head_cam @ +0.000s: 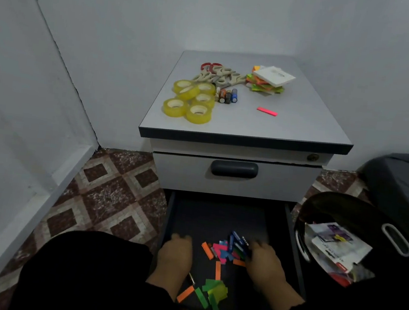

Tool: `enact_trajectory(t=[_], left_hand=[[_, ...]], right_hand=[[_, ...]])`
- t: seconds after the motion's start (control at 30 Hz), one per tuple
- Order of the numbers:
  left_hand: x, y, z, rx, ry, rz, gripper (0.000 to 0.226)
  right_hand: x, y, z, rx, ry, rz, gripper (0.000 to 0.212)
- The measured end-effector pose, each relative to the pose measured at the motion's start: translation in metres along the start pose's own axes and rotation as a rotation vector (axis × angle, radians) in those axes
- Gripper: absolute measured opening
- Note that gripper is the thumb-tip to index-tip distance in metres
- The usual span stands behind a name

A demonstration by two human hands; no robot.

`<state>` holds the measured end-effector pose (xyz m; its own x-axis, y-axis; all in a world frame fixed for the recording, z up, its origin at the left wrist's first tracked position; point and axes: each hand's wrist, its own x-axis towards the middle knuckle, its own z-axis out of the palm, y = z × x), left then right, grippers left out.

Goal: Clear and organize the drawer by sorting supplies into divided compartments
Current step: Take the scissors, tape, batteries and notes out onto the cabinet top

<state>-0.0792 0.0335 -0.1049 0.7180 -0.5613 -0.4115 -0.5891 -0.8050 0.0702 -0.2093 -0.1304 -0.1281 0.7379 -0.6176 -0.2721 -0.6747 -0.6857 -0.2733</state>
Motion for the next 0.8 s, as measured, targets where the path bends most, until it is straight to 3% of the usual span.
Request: enact_trajectory(t=[0.2, 0.57, 0.67, 0.8], left_hand=[[0.005, -0.002, 0.019, -0.001, -0.092, -0.002, 0.033], [0.008, 0.011, 0.031, 0.084, -0.052, 0.097, 0.032], [0.009, 0.012, 0.032, 0.063, -0.067, 0.111, 0.030], [0.008, 0.010, 0.032, -0.026, -0.044, 0.092, 0.032]], right_hand=[[0.008, -0.007, 0.008, -0.130, -0.102, -0.163, 0.064], [0.010, -0.013, 0.012, -0.148, -0.072, -0.209, 0.055], [0.009, -0.013, 0.013, -0.132, -0.064, -0.172, 0.061], [0.010, -0.012, 0.014, -0.137, -0.093, -0.186, 0.052]])
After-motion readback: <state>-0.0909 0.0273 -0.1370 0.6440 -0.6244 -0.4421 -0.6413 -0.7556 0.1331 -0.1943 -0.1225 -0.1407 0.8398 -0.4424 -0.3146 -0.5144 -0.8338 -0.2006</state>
